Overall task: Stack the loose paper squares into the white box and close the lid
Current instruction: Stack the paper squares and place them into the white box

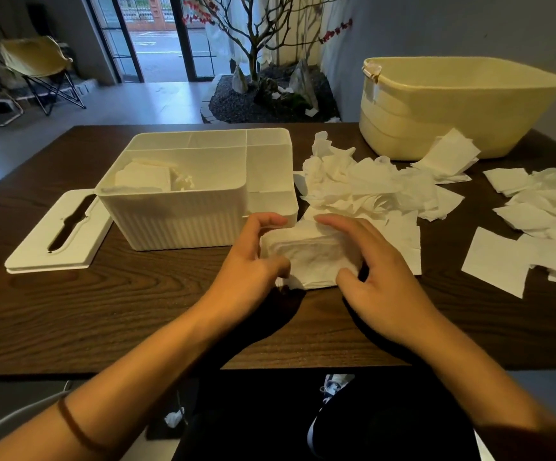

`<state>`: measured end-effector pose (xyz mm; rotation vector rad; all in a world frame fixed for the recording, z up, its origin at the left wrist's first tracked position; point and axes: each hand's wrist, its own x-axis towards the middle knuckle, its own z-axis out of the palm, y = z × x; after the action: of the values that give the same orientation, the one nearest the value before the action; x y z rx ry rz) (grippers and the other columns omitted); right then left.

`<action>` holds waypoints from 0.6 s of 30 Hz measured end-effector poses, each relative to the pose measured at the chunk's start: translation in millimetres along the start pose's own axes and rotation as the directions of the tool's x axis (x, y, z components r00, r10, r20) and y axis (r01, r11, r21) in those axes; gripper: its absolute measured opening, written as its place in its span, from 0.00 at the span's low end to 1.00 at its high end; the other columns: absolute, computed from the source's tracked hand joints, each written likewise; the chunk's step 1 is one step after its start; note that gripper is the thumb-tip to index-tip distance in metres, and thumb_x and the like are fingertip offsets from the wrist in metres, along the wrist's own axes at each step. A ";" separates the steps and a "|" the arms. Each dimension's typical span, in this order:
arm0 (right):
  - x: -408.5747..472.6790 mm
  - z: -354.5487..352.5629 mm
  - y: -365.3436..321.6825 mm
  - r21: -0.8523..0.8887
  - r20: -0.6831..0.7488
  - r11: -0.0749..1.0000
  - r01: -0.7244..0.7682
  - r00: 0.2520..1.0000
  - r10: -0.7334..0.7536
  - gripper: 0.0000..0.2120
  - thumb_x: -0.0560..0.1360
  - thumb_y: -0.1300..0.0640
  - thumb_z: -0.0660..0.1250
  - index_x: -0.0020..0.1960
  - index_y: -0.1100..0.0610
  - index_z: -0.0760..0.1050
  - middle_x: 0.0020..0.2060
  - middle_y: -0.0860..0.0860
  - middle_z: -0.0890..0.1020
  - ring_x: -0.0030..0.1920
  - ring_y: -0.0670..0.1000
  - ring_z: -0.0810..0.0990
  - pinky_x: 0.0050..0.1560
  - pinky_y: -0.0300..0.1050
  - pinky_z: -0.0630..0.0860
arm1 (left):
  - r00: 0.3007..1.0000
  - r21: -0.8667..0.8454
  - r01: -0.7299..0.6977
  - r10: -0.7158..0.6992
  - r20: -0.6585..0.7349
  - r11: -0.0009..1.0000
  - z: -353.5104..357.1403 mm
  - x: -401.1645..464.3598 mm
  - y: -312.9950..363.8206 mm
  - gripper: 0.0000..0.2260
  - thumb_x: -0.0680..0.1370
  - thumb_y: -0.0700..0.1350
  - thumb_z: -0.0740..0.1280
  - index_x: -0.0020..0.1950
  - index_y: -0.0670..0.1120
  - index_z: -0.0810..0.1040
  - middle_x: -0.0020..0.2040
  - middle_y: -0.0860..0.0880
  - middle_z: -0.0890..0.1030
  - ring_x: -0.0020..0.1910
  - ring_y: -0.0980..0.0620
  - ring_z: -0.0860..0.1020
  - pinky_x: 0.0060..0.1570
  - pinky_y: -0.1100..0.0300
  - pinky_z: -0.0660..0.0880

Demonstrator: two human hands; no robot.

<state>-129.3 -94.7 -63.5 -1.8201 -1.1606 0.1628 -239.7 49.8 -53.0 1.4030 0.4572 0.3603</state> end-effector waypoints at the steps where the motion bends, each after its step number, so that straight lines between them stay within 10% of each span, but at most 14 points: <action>1: -0.9 1.5 -1.9 -0.015 0.013 0.999 0.031 0.999 -0.030 0.35 0.72 0.73 0.63 0.68 0.39 0.68 0.63 0.41 0.73 0.64 0.31 0.68 0.60 0.22 0.62 | 0.999 0.081 -0.045 0.044 0.014 0.996 0.4 -0.5 -0.3 0.25 0.74 0.25 0.60 0.60 0.52 0.73 0.55 0.48 0.79 0.48 0.44 0.81 0.51 0.47 0.79; 10: -5.6 12.5 1.1 0.022 0.046 0.998 -0.063 0.997 0.062 0.38 0.72 0.70 0.63 0.71 0.36 0.60 0.67 0.42 0.70 0.64 0.40 0.70 0.58 0.34 0.70 | 0.976 0.237 -0.215 0.206 0.062 0.947 4.5 -1.5 -4.9 0.22 0.75 0.26 0.64 0.61 0.47 0.71 0.51 0.48 0.80 0.46 0.59 0.81 0.48 0.64 0.79; 18: 5.1 -5.6 2.4 0.109 0.059 0.981 -0.161 0.986 0.156 0.32 0.71 0.67 0.71 0.66 0.39 0.69 0.50 0.44 0.81 0.51 0.44 0.80 0.54 0.43 0.78 | 0.973 0.314 -0.231 0.218 0.076 0.921 -8.2 1.2 -7.1 0.23 0.73 0.25 0.60 0.57 0.51 0.75 0.47 0.56 0.82 0.45 0.55 0.81 0.46 0.60 0.79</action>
<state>-122.0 -94.6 -60.5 -1.8154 -1.0191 0.3621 -243.0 56.4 -60.9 1.7858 0.3315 0.4583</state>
